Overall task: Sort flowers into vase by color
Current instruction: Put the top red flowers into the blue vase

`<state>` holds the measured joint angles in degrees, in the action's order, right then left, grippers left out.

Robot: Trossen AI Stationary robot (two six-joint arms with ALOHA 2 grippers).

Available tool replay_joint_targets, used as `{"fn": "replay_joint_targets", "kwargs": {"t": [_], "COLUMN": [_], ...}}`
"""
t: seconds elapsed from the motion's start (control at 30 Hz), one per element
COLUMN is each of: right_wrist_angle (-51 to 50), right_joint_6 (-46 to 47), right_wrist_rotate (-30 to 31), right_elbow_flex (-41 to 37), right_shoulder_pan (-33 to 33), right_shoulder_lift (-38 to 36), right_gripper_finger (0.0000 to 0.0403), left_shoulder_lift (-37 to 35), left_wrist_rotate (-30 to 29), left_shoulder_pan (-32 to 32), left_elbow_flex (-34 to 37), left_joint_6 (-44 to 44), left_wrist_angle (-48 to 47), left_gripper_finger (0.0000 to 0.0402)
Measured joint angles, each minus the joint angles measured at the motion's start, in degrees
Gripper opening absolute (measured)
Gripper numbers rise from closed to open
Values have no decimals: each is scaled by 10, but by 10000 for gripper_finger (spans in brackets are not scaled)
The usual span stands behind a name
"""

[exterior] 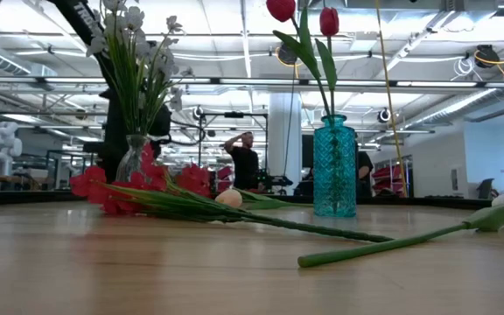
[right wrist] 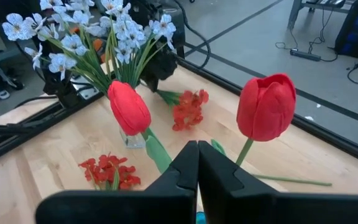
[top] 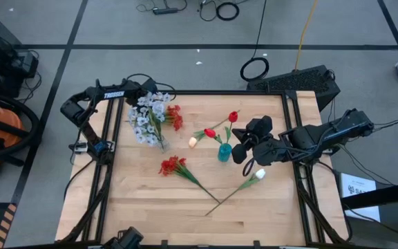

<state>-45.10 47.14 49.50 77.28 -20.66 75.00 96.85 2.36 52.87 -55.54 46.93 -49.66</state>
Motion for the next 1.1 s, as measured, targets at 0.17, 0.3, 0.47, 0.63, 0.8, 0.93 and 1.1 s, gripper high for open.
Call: {"fn": "replay_joint_targets", "kwargs": {"t": [0.17,0.3,0.47,0.63,0.8,0.93,1.1], "right_wrist_angle": [-6,-9,-10,-23,-83,-125,-152], "right_joint_6": [-4,-38,-43,-33,21,45,52], "right_wrist_rotate": [0,0,0,-56,-106,-109,-133], "right_elbow_flex": [0,0,0,0,0,0,0], "right_shoulder_pan": [0,0,0,0,-3,-14,-30], "right_shoulder_lift": [-7,-8,-8,-15,-27,-37,-44], "right_gripper_finger": [0,0,0,0,0,0,0], "left_shoulder_lift": [-45,-87,-141,-190,-224,-244,-262], "left_wrist_rotate": [-25,-58,-76,-102,-108,-104,-65], "left_shoulder_pan": [13,30,49,53,53,53,43], "left_elbow_flex": [-25,-58,-100,-141,-189,-229,-280], "left_joint_6": [-10,-47,-93,-97,-108,-122,-151], "left_wrist_angle": [-28,-40,-40,-36,-32,-32,-32], "left_gripper_finger": [3,2,1,0,0,0,0]}}
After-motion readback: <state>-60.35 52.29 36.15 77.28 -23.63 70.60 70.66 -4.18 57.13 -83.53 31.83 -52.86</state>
